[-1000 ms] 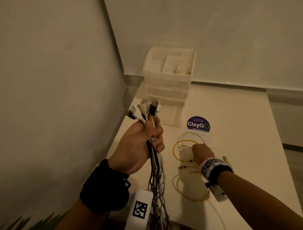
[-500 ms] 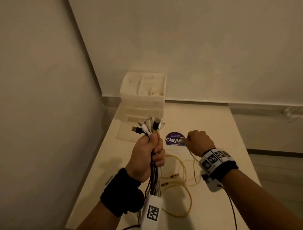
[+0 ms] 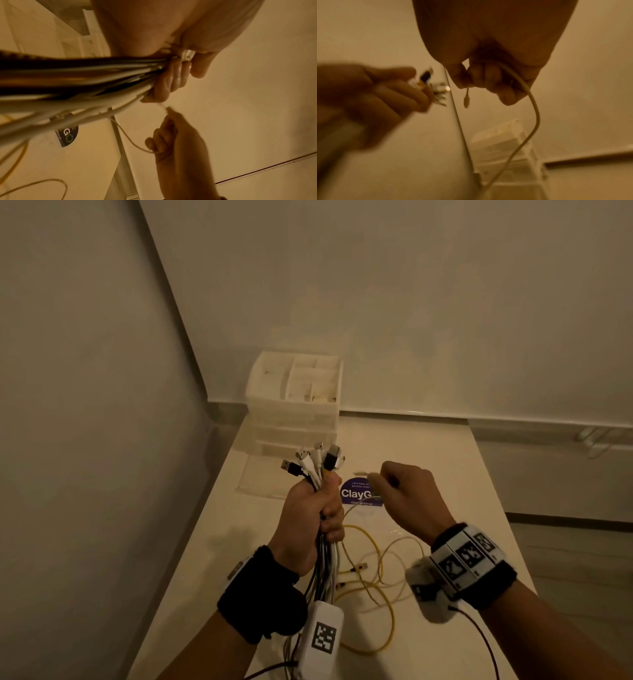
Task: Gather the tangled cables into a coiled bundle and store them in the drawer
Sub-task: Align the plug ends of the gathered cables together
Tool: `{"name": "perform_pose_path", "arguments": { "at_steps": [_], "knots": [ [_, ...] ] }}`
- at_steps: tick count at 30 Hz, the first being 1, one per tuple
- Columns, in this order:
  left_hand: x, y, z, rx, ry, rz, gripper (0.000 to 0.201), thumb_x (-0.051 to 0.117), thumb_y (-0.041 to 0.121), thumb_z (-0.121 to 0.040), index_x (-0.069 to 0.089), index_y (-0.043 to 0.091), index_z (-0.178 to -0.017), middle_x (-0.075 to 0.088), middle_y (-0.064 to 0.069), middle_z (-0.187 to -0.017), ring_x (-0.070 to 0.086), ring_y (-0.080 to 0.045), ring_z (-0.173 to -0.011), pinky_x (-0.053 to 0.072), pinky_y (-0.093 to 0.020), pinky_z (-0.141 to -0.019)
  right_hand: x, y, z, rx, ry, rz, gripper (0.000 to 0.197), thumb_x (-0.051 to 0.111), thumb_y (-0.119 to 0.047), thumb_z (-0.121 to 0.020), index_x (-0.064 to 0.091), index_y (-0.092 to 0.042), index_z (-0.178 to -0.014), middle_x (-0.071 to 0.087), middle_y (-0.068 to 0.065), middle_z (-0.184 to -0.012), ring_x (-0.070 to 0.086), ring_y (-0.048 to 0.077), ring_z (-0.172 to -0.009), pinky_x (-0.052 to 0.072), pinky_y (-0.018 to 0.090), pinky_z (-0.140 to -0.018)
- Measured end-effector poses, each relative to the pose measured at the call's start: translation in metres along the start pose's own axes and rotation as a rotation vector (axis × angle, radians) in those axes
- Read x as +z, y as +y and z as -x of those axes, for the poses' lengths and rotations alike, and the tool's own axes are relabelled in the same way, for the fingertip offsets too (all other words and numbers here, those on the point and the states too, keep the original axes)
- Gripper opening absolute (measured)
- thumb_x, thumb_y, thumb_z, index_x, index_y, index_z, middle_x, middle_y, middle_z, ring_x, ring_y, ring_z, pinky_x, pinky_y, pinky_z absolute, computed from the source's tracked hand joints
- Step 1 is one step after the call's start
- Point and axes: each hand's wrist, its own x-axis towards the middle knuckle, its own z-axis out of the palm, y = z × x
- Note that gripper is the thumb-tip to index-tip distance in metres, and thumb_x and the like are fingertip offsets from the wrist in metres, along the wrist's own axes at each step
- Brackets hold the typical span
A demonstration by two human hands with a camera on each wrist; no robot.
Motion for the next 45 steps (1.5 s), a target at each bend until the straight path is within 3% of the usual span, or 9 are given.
{"name": "perform_pose_path", "arguments": {
  "at_steps": [3,8,14,20,27,31,34,38,45],
  "knots": [
    [0.004,-0.001,-0.001,0.018,0.017,0.004,0.042,0.066,0.047,-0.078,0.043,0.015,-0.093,0.026,0.001,-0.057,0.021,-0.010,-0.044,0.016,-0.027,-0.045,0.000,-0.025,0.023,-0.070,0.011,-0.360,0.036,0.048,-0.032,-0.099,0.046,-0.012,-0.069,0.051,-0.006,-0.056,0.050,0.003,-0.050,0.038,0.020,-0.052],
    [0.012,-0.005,0.000,0.076,0.020,-0.084,0.050,0.071,0.056,-0.076,0.051,0.010,-0.078,0.030,-0.013,-0.066,0.032,-0.027,-0.060,0.030,-0.033,-0.054,0.021,-0.049,0.049,-0.136,-0.061,-0.516,0.031,0.037,-0.035,-0.102,0.048,-0.012,-0.083,0.051,-0.003,-0.066,0.044,0.008,-0.057,0.040,0.030,-0.053],
    [0.018,-0.006,0.003,0.027,0.115,-0.127,0.029,0.055,0.033,-0.095,0.062,0.012,-0.076,0.056,-0.001,-0.060,0.057,-0.018,-0.060,0.046,-0.028,-0.056,0.015,-0.041,0.057,-0.347,-0.151,-0.122,0.012,0.035,-0.035,-0.102,0.045,-0.028,-0.105,0.060,-0.011,-0.081,0.057,0.011,-0.067,0.051,0.034,-0.063],
    [0.011,-0.003,0.000,0.108,0.224,-0.138,0.048,0.042,0.036,-0.100,0.063,0.021,-0.059,0.054,-0.006,-0.062,0.048,-0.019,-0.053,0.037,-0.029,-0.050,0.026,-0.026,0.074,-0.313,-0.087,-0.005,0.021,0.034,-0.045,-0.099,0.043,-0.029,-0.087,0.051,-0.015,-0.064,0.048,0.007,-0.055,0.040,0.022,-0.052],
    [-0.037,0.038,-0.011,0.312,0.319,0.000,0.032,0.044,0.044,-0.095,0.045,0.019,-0.074,0.032,0.006,-0.053,0.036,-0.014,-0.040,0.035,-0.030,-0.051,0.036,0.032,0.089,-0.066,-0.157,-0.207,0.028,0.049,-0.023,-0.098,0.058,-0.015,-0.073,0.056,-0.022,-0.059,0.051,0.002,-0.055,0.035,0.012,-0.055],
    [-0.043,0.057,-0.002,0.316,0.213,0.023,0.032,0.051,0.047,-0.088,0.044,0.021,-0.072,0.027,0.006,-0.054,0.025,-0.011,-0.042,0.039,-0.028,-0.049,0.032,0.054,0.086,0.027,-0.131,-0.171,0.031,0.051,-0.031,-0.095,0.055,-0.020,-0.066,0.053,-0.013,-0.056,0.046,0.006,-0.051,0.033,0.016,-0.053],
    [-0.031,0.048,0.007,0.308,0.098,-0.205,0.033,0.064,0.036,-0.088,0.044,0.021,-0.067,0.024,0.001,-0.053,0.019,-0.012,-0.039,0.023,-0.021,-0.040,0.029,0.039,0.075,0.076,0.007,-0.209,0.038,0.058,-0.023,-0.094,0.051,-0.006,-0.061,0.040,-0.004,-0.047,0.036,0.007,-0.046,0.030,0.021,-0.050],
    [-0.003,0.024,0.013,0.276,0.031,-0.523,0.010,0.073,0.013,-0.083,0.065,0.012,-0.078,0.042,0.008,-0.042,0.032,-0.009,-0.032,0.029,-0.017,-0.039,0.016,0.005,0.060,0.108,0.134,-0.409,0.039,0.057,-0.012,-0.092,0.040,0.007,-0.062,0.033,0.018,-0.054,0.032,0.017,-0.053,0.030,0.033,-0.054],
    [0.026,0.010,0.015,0.220,-0.078,-0.559,0.008,0.059,0.004,-0.092,0.063,0.011,-0.091,0.044,0.015,-0.037,0.038,0.001,-0.031,0.030,-0.009,-0.039,-0.004,-0.035,0.052,0.062,0.089,-0.720,0.037,0.050,-0.005,-0.094,0.046,0.004,-0.058,0.036,-0.004,-0.049,0.030,0.011,-0.045,0.028,0.030,-0.051]
  ]
}}
